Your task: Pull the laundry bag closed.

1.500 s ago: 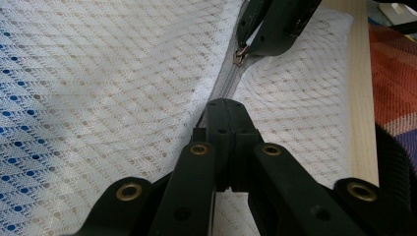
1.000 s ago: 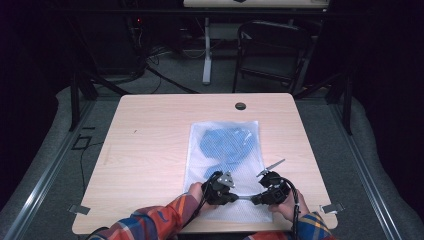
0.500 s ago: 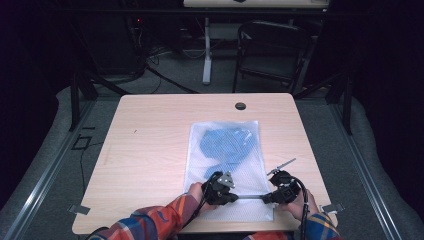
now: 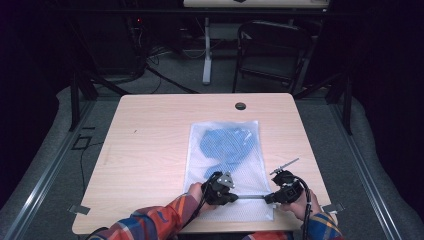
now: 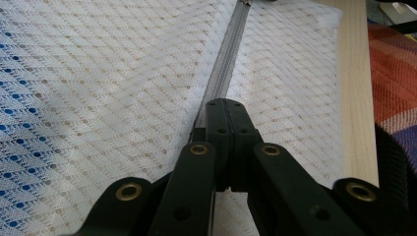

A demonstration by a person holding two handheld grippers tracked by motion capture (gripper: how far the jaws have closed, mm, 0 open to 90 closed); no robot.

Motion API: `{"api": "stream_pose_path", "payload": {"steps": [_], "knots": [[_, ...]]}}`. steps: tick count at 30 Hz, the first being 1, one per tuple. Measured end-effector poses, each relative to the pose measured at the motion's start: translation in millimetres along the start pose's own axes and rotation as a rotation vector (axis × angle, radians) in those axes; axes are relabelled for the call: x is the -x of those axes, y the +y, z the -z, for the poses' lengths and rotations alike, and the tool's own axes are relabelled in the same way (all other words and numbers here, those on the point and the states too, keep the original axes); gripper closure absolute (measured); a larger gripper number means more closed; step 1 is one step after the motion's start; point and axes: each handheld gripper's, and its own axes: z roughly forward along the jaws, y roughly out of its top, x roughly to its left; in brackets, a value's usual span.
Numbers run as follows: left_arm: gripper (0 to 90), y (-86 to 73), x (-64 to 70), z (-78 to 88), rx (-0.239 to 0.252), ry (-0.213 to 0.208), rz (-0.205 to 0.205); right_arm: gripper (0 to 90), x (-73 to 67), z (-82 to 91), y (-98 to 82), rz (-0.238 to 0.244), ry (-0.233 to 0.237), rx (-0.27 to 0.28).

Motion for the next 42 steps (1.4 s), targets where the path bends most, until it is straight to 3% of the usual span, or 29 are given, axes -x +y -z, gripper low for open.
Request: {"api": "stream_pose_path", "payload": {"steps": [11,13,20,24,25,27,29,32,33,34,36,37,38,41,42], "knots": [[90.0,-0.1,-0.1,-0.1,0.002,-0.004,0.000,86.9,-2.1,-1.6,-0.1,-0.019,0.002,0.011],[90.0,0.1,0.1,0.6,-0.008,0.006,-0.001,86.9,-1.7,-0.6,-0.5,0.006,-0.024,-0.003],[90.0,-1.3,-0.8,-0.3,0.013,-0.006,0.011,86.0,-8.3,-2.5,1.1,0.023,-0.047,0.005],[90.0,-1.2,-0.7,-0.4,0.014,-0.005,0.016,78.1,-7.3,0.2,-0.5,0.024,-0.056,0.024],[90.0,-1.2,-0.8,-0.4,0.015,-0.006,0.020,69.4,-7.9,2.9,-0.3,0.034,-0.041,0.024],[90.0,-1.3,-1.0,-0.3,0.015,-0.007,0.023,67.1,-9.3,2.7,-1.3,0.024,-0.039,0.049],[88.6,-0.4,-1.2,0.7,0.001,-0.012,0.028,50.8,-11.2,6.5,-2.7,0.041,-0.041,0.047],[77.0,1.0,-0.5,0.8,0.002,-0.038,0.034,37.5,-10.4,14.0,-3.0,0.068,-0.065,0.048],[72.9,1.0,-0.5,0.8,0.002,-0.038,0.034,37.5,-10.4,14.0,-3.0,0.068,-0.065,0.048],[72.9,1.8,-0.2,1.0,-0.001,-0.041,0.040,33.0,-11.6,15.0,-3.7,0.052,-0.051,0.083],[58.2,4.7,-1.7,4.6,-0.011,-0.035,0.054,24.5,-11.2,20.4,-4.6,0.062,-0.055,0.127],[52.4,4.7,-1.7,4.6,-0.011,-0.035,0.054,24.5,-11.2,20.4,-4.6,0.062,-0.055,0.127],[52.4,5.7,-3.1,6.4,-0.016,-0.041,0.059,22.4,-11.5,21.3,-4.7,0.060,-0.054,0.141],[34.9,8.3,-6.4,14.8,0.007,-0.052,0.088,14.9,-12.4,24.2,-4.4,0.067,-0.074,0.166],[31.9,9.3,-7.2,17.9,0.012,-0.053,0.088,11.6,-14.0,25.7,-4.1,0.071,-0.079,0.200]]}}
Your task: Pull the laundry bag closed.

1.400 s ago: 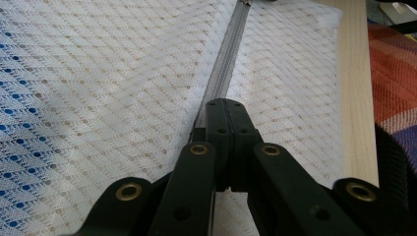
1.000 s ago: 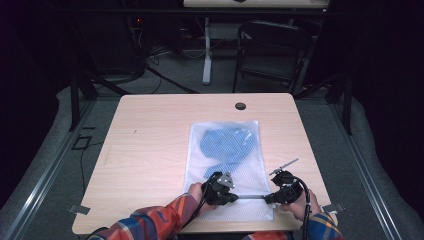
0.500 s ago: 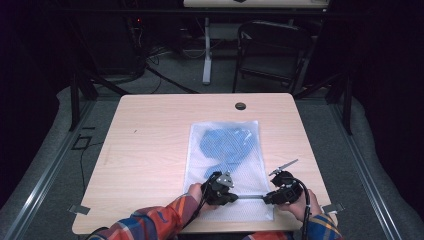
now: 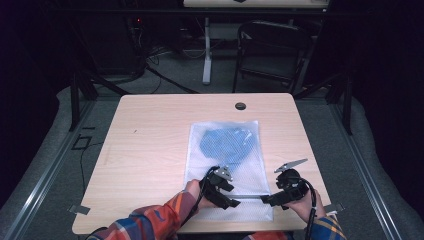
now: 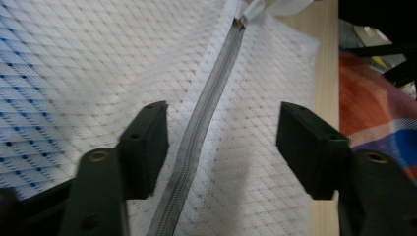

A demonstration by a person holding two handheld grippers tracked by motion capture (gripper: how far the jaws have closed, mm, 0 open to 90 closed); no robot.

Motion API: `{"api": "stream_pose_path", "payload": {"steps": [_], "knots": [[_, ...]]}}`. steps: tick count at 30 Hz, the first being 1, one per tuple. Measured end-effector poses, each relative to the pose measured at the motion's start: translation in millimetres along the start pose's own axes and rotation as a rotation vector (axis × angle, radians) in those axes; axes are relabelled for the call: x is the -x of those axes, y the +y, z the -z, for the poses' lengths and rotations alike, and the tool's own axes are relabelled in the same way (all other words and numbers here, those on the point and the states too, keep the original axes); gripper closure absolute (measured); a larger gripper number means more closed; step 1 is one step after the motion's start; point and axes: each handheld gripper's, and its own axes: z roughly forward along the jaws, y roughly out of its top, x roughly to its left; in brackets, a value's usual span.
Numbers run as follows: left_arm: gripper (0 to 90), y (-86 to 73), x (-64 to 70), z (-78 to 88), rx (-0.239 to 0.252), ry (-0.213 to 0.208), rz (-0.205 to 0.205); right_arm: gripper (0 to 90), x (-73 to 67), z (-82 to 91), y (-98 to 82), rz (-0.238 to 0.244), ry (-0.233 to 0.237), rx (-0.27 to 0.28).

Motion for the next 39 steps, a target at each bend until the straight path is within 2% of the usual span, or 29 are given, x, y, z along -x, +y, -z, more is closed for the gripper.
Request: {"api": "stream_pose_path", "payload": {"steps": [1,2,4,10,11,12,13,14,15,17,18,21,22,23,24,25,28,29,31,32,33,34,35,36,37,39], "knots": [[31.9,0.7,-0.3,3.6,0.009,0.005,0.000,11.6,0.0,0.0,0.0,0.000,0.000,0.000],[25.4,2.4,-0.3,11.5,0.009,0.022,0.000,6.5,-1.1,1.6,0.8,0.007,-0.010,0.017],[19.3,2.6,-1.3,18.5,0.000,0.022,0.005,0.2,-1.8,3.2,1.7,0.017,-0.037,0.028],[6.4,-0.7,-6.1,38.1,0.005,0.067,0.016,0.0,-2.3,9.3,2.0,0.034,-0.074,0.092],[6.4,-1.6,-7.7,41.4,0.011,0.071,0.018,0.0,-2.3,9.3,2.0,0.034,-0.074,0.092],[2.3,-3.3,-9.0,48.7,0.014,0.099,0.029,0.0,-1.8,11.7,1.6,0.039,-0.087,0.103],[0.8,-4.7,-10.7,52.0,0.026,0.092,0.032,0.0,-1.5,12.9,1.0,0.040,-0.096,0.111],[0.2,-4.7,-10.7,52.0,0.026,0.092,0.032,0.0,-1.1,14.1,0.4,0.038,-0.106,0.115],[0.2,-5.7,-10.9,56.3,0.030,0.110,0.039,0.0,-0.3,15.5,-0.4,0.039,-0.117,0.120],[0.2,-10.8,-14.5,67.8,0.058,0.115,0.053,0.0,1.8,17.9,-2.0,0.036,-0.135,0.123],[0.2,-12.5,-15.5,72.2,0.051,0.134,0.053,0.0,3.0,19.0,-2.9,0.034,-0.149,0.122],[0.1,-17.9,-18.2,79.4,0.062,0.150,0.065,0.0,5.9,21.1,-5.0,0.025,-0.169,0.123],[0.0,-23.9,-21.6,86.6,0.065,0.178,0.068,0.0,10.1,23.0,-7.6,0.010,-0.184,0.130],[0.0,-23.9,-21.6,86.6,0.065,0.178,0.068,0.0,10.1,23.0,-7.6,0.010,-0.184,0.130],[0.0,-27.2,-23.5,89.9,0.068,0.189,0.079,0.0,12.3,24.3,-9.0,0.004,-0.197,0.133],[0.0,-34.5,-29.2,97.5,0.080,0.181,0.097,0.0,17.1,26.5,-11.8,-0.013,-0.222,0.141],[0.0,-45.5,-36.7,109.7,0.092,0.220,0.117,0.0,25.0,30.3,-16.4,-0.041,-0.257,0.153],[0.0,-45.5,-36.7,109.7,0.092,0.220,0.117,0.0,25.0,30.3,-16.4,-0.041,-0.257,0.153],[0.0,-53.1,-43.4,117.6,0.101,0.241,0.143,0.0,29.7,31.8,-18.9,-0.057,-0.282,0.158],[0.0,-60.8,-51.2,124.4,0.107,0.266,0.174,0.0,33.9,31.7,-21.0,-0.065,-0.306,0.148],[0.0,-60.8,-51.2,124.4,0.107,0.266,0.174,0.0,33.9,31.7,-21.0,-0.065,-0.306,0.148],[0.0,-67.9,-59.6,129.9,0.111,0.285,0.208,0.0,37.3,30.1,-22.6,-0.079,-0.313,0.141],[0.0,-67.9,-59.6,129.9,0.111,0.285,0.208,0.0,37.3,30.1,-22.6,-0.079,-0.313,0.141],[0.0,-73.5,-67.5,133.9,0.109,0.303,0.232,0.0,39.5,28.6,-23.0,-0.081,-0.319,0.121],[0.0,-73.5,-67.5,133.9,0.109,0.303,0.232,0.0,39.5,28.6,-23.0,-0.081,-0.319,0.121],[0.0,-80.6,-78.7,136.0,0.091,0.333,0.259,0.0,40.6,25.5,-22.9,-0.078,-0.322,0.105]]}}
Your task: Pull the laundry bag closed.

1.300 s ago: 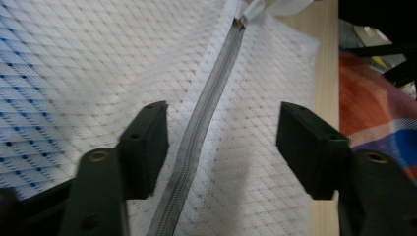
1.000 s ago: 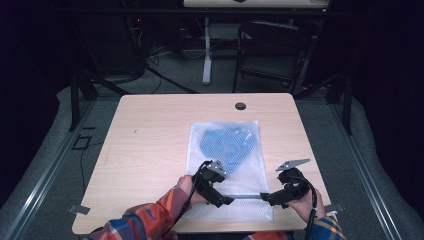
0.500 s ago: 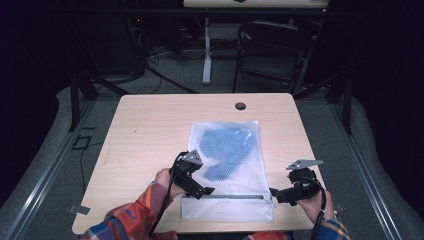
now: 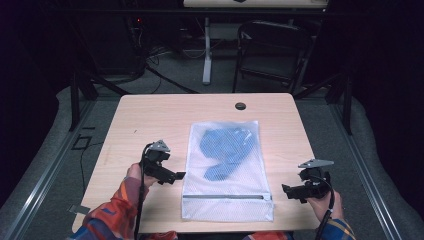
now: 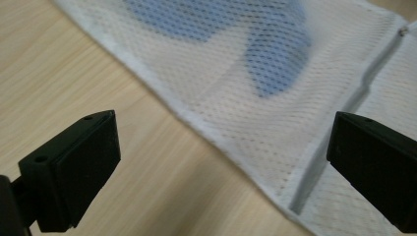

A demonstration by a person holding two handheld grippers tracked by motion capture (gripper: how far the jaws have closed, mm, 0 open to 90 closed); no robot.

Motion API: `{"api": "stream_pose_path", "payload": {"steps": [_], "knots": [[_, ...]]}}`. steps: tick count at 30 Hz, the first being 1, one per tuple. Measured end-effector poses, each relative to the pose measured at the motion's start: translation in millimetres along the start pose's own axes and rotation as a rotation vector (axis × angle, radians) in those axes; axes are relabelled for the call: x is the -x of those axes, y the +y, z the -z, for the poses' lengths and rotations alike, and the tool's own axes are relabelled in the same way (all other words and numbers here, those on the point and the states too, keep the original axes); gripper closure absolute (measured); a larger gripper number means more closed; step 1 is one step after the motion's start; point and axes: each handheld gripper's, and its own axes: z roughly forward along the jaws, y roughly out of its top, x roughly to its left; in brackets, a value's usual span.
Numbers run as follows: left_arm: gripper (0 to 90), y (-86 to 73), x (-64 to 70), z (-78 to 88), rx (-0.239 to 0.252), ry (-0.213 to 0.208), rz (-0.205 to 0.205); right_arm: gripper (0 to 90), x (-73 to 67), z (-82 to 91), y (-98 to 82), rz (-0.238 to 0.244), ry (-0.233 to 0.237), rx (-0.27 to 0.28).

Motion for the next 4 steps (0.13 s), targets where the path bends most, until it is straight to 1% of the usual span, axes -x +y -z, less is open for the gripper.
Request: {"api": "stream_pose_path", "payload": {"steps": [1,2,3,4], "knots": [[0.0,-1.8,-4.4,-1.0,-0.002,0.010,0.006,0.0,0.1,-1.5,-0.3,0.002,-0.001,-0.006],[0.0,-1.8,-4.4,-1.0,-0.002,0.010,0.006,0.0,0.1,-1.5,-0.3,0.002,-0.001,-0.006],[0.0,-5.6,-14.4,-3.6,-0.022,0.028,0.029,0.0,0.6,-4.9,-0.8,0.005,-0.007,-0.019],[0.0,-5.6,-14.4,-3.6,-0.022,0.028,0.029,0.0,0.6,-4.9,-0.8,0.005,-0.007,-0.019]]}}
